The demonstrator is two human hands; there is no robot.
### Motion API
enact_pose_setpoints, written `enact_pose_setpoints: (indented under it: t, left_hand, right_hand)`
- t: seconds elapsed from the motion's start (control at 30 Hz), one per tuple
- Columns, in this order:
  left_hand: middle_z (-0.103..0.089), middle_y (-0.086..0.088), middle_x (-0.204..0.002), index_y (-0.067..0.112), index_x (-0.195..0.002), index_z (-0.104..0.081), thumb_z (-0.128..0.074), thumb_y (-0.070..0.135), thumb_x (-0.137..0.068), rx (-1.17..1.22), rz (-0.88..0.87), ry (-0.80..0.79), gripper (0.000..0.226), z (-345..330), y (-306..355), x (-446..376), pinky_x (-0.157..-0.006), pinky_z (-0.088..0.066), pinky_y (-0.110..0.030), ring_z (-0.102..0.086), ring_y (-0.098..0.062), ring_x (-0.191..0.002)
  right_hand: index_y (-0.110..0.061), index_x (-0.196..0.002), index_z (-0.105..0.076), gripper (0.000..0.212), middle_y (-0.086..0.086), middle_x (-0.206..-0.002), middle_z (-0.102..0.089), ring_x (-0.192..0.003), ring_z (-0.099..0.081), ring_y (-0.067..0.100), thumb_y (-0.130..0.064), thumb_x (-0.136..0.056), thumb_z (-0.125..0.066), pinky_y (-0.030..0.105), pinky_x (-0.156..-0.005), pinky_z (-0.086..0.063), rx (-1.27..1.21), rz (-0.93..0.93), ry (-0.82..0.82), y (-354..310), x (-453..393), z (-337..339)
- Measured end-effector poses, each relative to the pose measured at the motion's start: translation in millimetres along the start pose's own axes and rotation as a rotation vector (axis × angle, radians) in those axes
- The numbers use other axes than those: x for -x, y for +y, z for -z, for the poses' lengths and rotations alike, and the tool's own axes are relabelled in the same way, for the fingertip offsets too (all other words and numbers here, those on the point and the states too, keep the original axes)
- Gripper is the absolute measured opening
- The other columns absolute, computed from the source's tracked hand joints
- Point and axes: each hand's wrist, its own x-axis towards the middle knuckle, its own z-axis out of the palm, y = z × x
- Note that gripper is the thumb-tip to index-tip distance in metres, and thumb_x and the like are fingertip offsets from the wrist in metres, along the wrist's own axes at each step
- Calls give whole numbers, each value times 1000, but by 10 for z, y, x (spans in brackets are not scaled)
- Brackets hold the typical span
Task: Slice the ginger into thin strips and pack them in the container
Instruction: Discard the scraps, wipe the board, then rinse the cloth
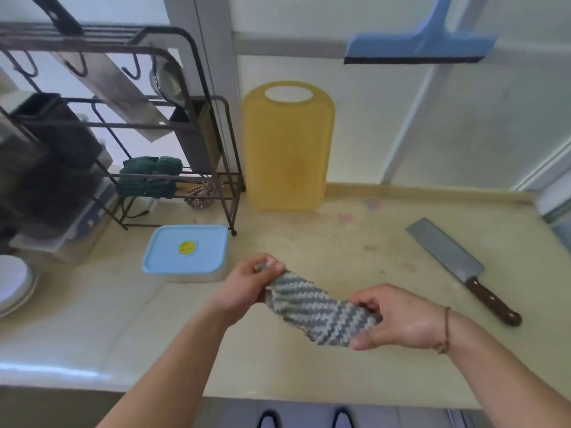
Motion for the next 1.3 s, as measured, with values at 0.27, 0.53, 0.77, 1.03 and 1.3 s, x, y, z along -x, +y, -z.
enact_pose_setpoints:
  t: [0.27, 0.53, 0.77, 1.03, 1.3]
  left_hand:
    - [-68, 1, -101, 5, -108, -67, -69, 70, -77, -302, -266, -200, 73, -1044, -4, 10, -85, -50, -43, -61, -14, -97]
    - [-71, 18, -83, 25, -97, -75, -55, 18, -101, -445, -172, -195, 21, -1507, 10, -93, -77, -55, -32, -65, -4, -82]
    - [-58, 7, -140, 16, -122, -72, -58, 14, -100, -670, -296, -163, 26, -1498, 77, -180, -112, -34, -18, -47, 2, -132]
    - [-55, -13, -87, 6, -91, -56, -47, 22, -104, 27, -143, 125, 22, -1356, 123, -153, -70, -47, -36, -54, -24, -79]
    - [-71, -9, -95, 20, -113, -53, -60, 26, -99, -323, 127, 283, 17, -956, -272, -60, -72, -56, -38, -67, -21, -83]
  right_hand:
    - [-30, -88, -66, 30, -2, -81, -70, -71, -66, 10, -23, -67, -86, 25, -69, -54, -44, 135, 392, -120, -73, 326]
    - [-34, -129, -48, 81, -12, -93, -54, -92, -63, 13, -33, -60, -92, 31, -88, -54, 111, 6, 128, 230, 228, 955]
    - [-27, -92, -66, 28, -6, -85, -65, -83, -61, 14, -33, -70, -82, 21, -68, -44, 700, -8, 44, 498, 268, 1001]
    - [-6, -101, -72, 48, 12, -103, -74, -96, -70, 26, -49, -80, -65, 38, -89, -54, -765, 131, 161, 1135, 103, 880]
    - [-30, -135, -47, 112, 42, -119, -56, -94, -66, 41, -4, -38, -96, 45, -78, -59, -1113, 27, -96, 1446, -67, 329]
